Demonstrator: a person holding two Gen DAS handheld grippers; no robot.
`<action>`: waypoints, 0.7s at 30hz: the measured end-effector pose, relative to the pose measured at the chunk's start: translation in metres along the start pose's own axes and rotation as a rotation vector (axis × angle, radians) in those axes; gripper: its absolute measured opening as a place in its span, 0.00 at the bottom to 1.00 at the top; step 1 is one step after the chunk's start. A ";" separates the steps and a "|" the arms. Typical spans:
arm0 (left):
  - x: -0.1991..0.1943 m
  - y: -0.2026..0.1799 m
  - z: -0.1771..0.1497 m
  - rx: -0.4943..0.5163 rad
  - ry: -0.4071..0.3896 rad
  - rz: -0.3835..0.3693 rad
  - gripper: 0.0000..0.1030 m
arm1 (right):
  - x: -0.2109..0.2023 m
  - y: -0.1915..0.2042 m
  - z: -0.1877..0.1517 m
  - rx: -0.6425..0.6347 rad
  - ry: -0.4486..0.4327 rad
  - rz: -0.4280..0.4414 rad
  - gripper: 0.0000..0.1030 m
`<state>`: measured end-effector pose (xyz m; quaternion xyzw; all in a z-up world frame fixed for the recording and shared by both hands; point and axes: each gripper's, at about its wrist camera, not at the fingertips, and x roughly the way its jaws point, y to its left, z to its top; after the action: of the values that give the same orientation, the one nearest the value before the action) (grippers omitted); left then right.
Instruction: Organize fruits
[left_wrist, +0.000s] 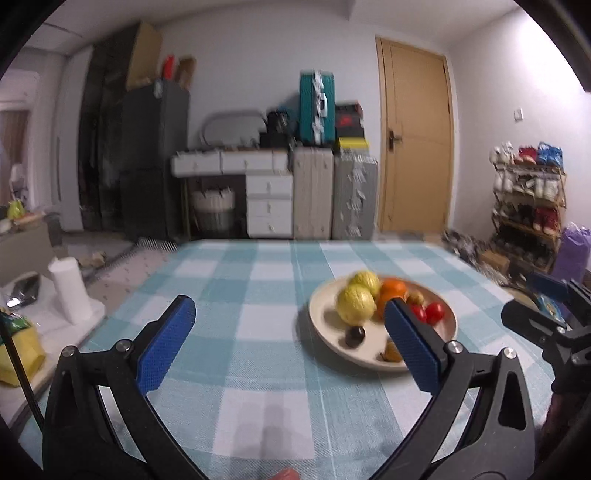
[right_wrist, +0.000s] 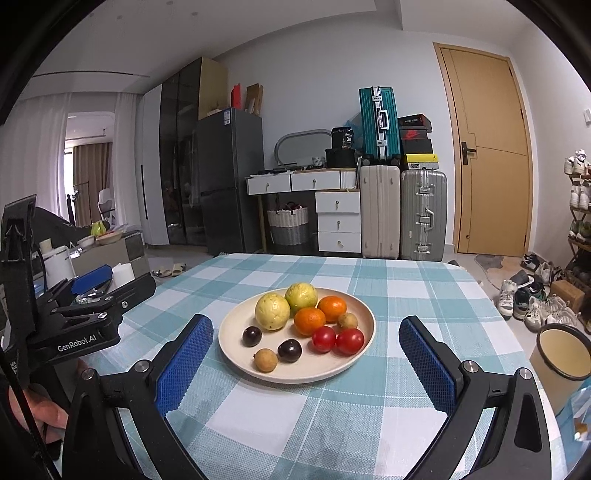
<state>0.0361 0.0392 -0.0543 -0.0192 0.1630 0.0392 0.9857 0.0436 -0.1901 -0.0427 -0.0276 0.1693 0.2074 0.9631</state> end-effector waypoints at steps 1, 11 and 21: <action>0.001 -0.002 0.000 0.006 0.007 0.005 0.99 | 0.001 0.002 0.000 -0.008 0.006 -0.003 1.00; -0.002 -0.006 -0.002 0.020 -0.027 -0.011 0.99 | -0.001 0.006 -0.001 -0.028 -0.010 -0.029 1.00; -0.003 -0.007 -0.003 0.020 -0.027 -0.012 0.99 | -0.002 0.009 -0.001 -0.040 -0.016 -0.021 1.00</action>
<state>0.0334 0.0316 -0.0557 -0.0097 0.1500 0.0318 0.9881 0.0381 -0.1831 -0.0430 -0.0469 0.1571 0.2009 0.9658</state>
